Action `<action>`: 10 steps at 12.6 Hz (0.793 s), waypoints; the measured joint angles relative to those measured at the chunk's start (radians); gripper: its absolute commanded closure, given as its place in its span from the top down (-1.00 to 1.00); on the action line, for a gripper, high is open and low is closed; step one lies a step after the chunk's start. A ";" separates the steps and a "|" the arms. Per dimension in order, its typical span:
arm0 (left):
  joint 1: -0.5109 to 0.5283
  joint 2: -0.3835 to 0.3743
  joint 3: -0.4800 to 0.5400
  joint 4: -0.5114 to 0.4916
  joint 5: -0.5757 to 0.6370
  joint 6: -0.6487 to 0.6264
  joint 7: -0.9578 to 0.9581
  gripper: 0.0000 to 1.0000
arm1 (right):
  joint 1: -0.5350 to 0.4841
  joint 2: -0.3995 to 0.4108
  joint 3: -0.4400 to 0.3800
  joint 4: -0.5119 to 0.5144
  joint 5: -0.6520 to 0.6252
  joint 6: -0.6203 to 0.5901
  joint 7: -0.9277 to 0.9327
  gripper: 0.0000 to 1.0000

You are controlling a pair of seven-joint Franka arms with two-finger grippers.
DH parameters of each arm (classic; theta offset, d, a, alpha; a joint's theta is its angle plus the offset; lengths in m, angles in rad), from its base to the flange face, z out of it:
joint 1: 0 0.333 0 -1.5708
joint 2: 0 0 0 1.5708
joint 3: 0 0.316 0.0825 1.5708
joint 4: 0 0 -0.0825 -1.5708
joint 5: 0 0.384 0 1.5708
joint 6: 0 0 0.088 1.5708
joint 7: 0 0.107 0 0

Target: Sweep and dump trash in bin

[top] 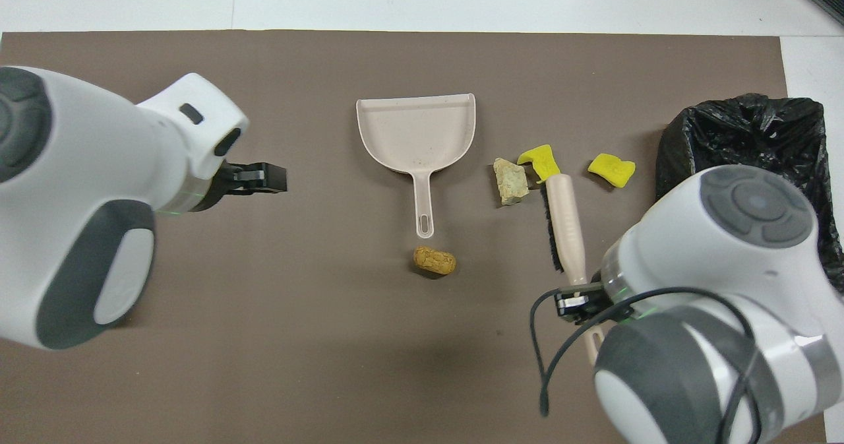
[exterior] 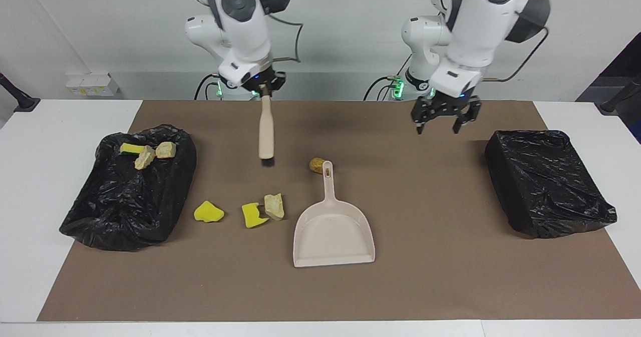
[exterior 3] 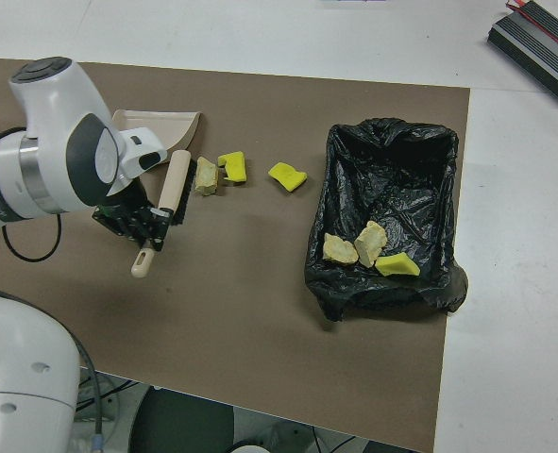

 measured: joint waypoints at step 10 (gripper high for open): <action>-0.080 0.403 -0.276 0.029 0.354 0.310 -0.613 1.00 | -0.230 0.165 -0.002 -0.107 -0.340 0.343 -0.030 -1.00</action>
